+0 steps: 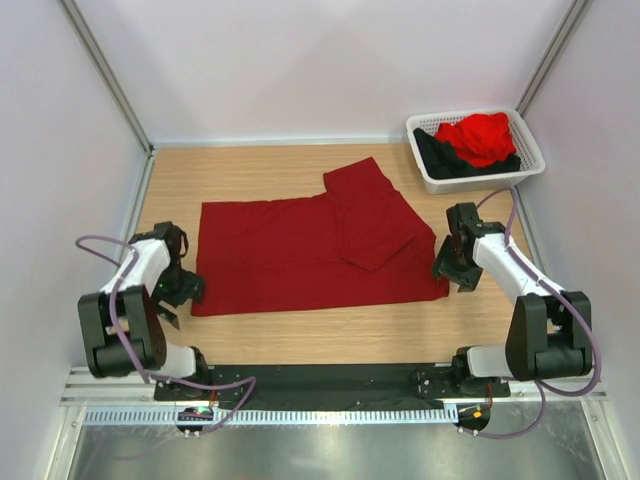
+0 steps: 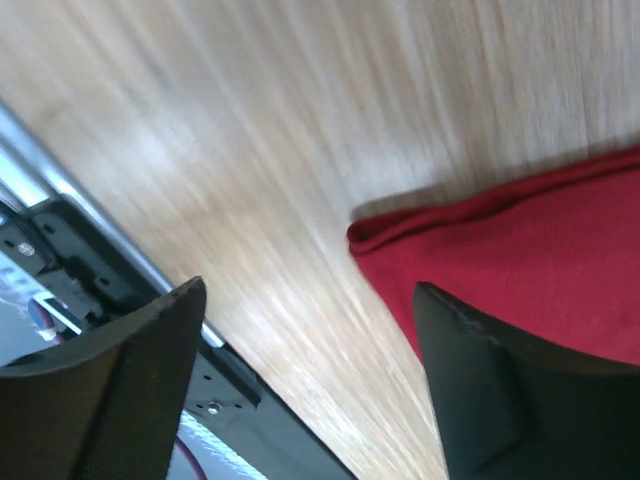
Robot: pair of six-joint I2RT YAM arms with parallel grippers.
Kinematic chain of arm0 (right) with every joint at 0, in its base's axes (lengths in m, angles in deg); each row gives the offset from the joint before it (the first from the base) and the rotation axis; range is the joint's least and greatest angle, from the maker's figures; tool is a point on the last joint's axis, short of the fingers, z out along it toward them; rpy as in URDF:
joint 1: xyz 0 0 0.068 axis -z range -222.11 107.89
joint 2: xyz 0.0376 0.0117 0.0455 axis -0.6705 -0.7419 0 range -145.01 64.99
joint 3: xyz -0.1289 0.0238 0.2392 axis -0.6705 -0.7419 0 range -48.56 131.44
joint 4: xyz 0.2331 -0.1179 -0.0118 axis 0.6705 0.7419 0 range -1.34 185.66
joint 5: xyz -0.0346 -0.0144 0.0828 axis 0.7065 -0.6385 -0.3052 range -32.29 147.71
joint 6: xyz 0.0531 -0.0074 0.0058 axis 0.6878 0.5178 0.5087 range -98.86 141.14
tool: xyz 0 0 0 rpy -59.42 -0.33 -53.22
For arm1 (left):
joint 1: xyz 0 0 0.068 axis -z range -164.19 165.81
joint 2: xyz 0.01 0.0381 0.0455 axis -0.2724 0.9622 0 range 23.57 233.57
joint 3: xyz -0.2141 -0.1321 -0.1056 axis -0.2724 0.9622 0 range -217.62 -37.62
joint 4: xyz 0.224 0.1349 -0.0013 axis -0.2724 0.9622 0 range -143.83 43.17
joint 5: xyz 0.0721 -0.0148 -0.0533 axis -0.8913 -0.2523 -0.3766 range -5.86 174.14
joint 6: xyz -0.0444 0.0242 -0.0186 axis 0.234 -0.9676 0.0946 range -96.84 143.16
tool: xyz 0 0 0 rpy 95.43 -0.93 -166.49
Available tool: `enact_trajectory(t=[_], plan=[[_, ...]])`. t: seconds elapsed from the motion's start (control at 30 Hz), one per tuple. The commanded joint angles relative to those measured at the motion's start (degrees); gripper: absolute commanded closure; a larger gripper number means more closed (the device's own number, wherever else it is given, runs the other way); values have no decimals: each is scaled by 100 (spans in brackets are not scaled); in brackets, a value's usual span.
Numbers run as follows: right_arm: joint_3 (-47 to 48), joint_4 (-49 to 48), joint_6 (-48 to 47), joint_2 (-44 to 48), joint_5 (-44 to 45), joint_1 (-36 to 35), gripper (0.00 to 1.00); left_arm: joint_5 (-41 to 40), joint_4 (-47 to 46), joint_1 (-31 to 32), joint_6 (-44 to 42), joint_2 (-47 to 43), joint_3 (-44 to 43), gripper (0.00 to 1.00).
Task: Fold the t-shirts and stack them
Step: Fold the tshirt
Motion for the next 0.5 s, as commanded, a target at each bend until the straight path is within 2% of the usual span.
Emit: enact_trajectory(t=[0.0, 0.13, 0.2, 0.27, 0.37, 0.47], plan=[[691, 90, -316, 331, 266, -224, 35, -220, 621, -35, 496, -644, -182, 14], [1009, -330, -194, 253, -269, -795, 37, -264, 745, -27, 391, -1110, -270, 14], [1000, -742, -36, 95, -777, -971, 39, -141, 649, -35, -2, -1164, -270, 19], [965, -1025, 297, -195, -1234, -1112, 41, 358, 517, -27, -250, -1251, -209, 21], [859, -1578, 571, -494, -1720, -1235, 42, 1113, 244, -27, -550, -1418, -51, 33], [815, -1966, 756, -801, -1966, -1288, 43, 1370, 183, -27, -620, -1603, 29, 34]])
